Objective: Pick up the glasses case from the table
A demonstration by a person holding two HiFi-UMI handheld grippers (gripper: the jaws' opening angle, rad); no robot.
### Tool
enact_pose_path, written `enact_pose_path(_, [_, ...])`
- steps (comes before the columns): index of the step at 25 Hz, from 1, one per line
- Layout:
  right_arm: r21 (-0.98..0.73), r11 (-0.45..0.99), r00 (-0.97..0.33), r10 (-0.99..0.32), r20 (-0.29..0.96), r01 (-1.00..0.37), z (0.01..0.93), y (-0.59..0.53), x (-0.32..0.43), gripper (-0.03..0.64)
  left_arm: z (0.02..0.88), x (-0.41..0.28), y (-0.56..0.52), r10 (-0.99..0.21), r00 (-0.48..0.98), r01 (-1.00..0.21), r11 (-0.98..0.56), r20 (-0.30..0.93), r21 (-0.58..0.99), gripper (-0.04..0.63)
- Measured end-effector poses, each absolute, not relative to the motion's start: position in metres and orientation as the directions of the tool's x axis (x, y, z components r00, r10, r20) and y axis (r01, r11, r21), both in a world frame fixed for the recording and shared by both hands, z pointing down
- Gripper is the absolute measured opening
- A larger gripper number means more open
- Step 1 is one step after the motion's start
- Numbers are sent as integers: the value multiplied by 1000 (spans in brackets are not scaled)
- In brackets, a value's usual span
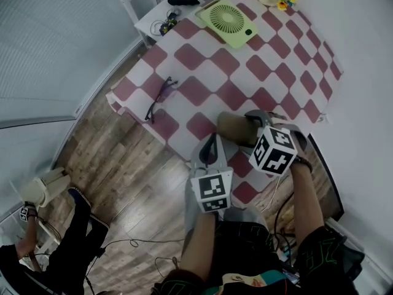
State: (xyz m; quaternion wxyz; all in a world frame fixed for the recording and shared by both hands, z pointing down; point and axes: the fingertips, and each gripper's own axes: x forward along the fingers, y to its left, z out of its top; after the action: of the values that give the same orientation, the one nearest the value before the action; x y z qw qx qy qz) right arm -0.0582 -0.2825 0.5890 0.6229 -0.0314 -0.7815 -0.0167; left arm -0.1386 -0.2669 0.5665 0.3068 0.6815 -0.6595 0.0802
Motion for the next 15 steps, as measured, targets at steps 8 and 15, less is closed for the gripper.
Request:
enact_pose_path(8, [-67,995,-163,79,984,79,598,-279,-60,368,567,-142,-266,-848,69,-955,96,525,281,11])
enact_pose_path(15, [-78,993,-180,93,979,92,598,-280,-61,362,566,-149,-260,-853,-18,-944,186,522,271,11])
